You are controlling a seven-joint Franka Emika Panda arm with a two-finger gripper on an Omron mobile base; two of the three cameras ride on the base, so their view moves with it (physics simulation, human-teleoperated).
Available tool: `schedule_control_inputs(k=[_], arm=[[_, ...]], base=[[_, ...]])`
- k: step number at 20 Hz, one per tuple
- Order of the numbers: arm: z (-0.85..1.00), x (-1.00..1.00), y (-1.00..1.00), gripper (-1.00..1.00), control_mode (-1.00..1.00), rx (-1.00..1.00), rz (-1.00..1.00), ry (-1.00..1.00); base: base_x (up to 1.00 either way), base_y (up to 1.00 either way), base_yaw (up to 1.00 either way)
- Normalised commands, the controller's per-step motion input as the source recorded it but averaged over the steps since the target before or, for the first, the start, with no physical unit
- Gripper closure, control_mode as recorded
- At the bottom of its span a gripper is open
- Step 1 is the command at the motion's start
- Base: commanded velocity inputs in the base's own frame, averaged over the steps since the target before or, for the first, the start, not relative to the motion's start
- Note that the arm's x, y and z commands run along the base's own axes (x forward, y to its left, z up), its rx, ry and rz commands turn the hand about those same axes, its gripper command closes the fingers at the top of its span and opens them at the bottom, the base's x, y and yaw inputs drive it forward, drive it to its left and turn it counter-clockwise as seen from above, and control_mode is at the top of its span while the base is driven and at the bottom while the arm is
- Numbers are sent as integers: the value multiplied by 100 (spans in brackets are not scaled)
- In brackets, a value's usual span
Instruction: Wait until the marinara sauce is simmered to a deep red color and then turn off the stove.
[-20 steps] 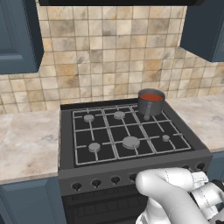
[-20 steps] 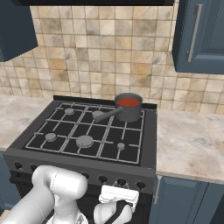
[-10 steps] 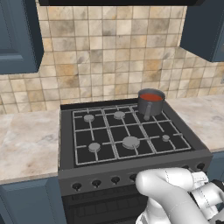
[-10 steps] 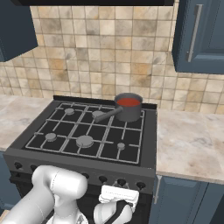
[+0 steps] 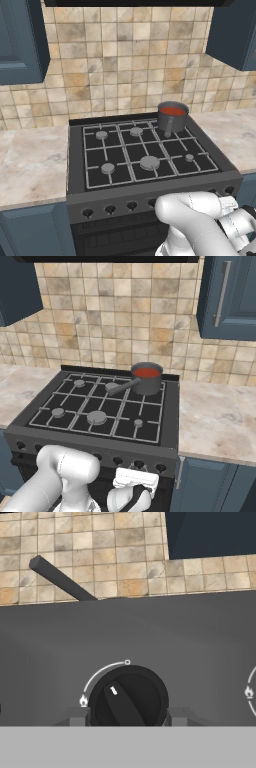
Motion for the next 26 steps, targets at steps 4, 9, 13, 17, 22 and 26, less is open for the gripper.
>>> schedule_control_inputs(k=[4,9,13,17,22,26], arm=[[0,0,0,100,-100,0,0,0],[0,0,0,100,-100,0,0,0],[0,0,0,100,-100,0,0,0],[0,0,0,100,-100,0,0,0],[0,0,0,100,-100,0,0,0],[0,0,0,100,-100,0,0,0]], base=[[0,0,0],[0,0,0],[0,0,0],[0,0,0],[0,0,0],[0,0,0]])
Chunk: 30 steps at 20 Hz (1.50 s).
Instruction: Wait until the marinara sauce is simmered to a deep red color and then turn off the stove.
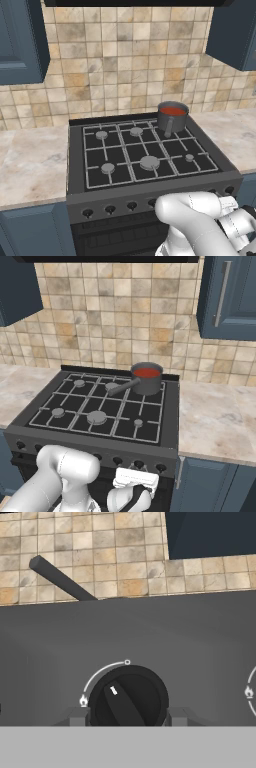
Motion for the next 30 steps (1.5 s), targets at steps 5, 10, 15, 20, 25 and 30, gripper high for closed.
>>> schedule_control_inputs(k=[5,10,15,20,25,30], arm=[[0,0,0,100,-100,0,0,0],[0,0,0,100,-100,0,0,0],[0,0,0,100,-100,0,0,0],[0,0,0,100,-100,0,0,0],[0,0,0,100,-100,0,0,0],[0,0,0,100,-100,0,0,0]], base=[[0,0,0],[0,0,0],[0,0,0],[0,0,0],[0,0,0],[0,0,0]])
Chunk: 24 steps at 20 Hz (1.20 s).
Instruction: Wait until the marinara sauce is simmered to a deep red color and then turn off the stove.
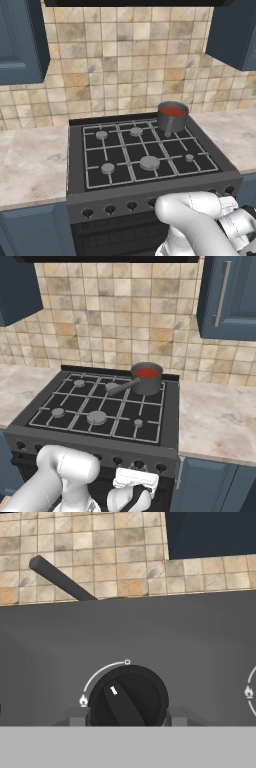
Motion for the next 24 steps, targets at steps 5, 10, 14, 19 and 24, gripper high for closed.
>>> schedule_control_inputs(k=[5,10,14,19,24], arm=[[0,0,0,100,-100,0,0,0],[0,0,0,100,-100,0,0,0],[0,0,0,100,-100,0,0,0],[0,0,0,100,-100,0,0,0],[0,0,0,100,-100,0,0,0]], base=[[0,0,0],[0,0,0],[0,0,0],[0,0,0],[0,0,0]])
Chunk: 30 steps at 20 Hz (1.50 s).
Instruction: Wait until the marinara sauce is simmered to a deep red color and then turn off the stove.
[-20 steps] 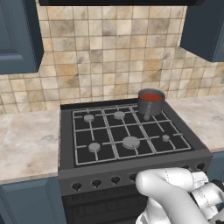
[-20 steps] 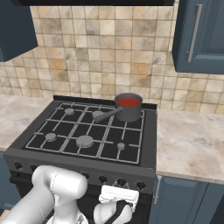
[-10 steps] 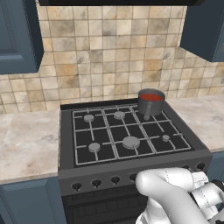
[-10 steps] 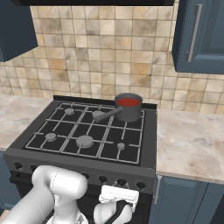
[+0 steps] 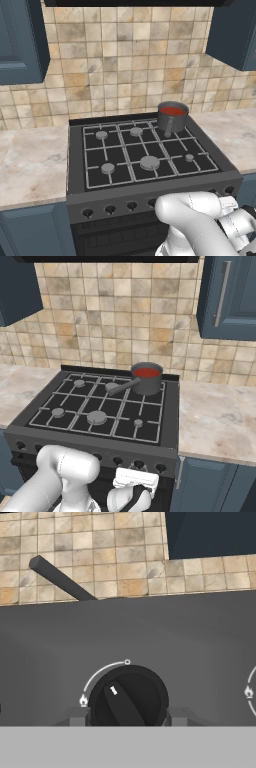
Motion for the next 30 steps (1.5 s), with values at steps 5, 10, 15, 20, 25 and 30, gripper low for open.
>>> schedule_control_inputs(k=[5,10,15,20,25,30], arm=[[0,0,0,100,-100,0,0,0],[0,0,0,100,-100,0,0,0],[0,0,0,100,-100,0,0,0],[-2,0,0,100,-100,0,0,0],[0,0,0,100,-100,3,-1,0],[0,0,0,100,-100,5,-7,0]], base=[[0,0,0],[0,0,0],[0,0,0],[0,0,0],[0,0,0],[0,0,0]])
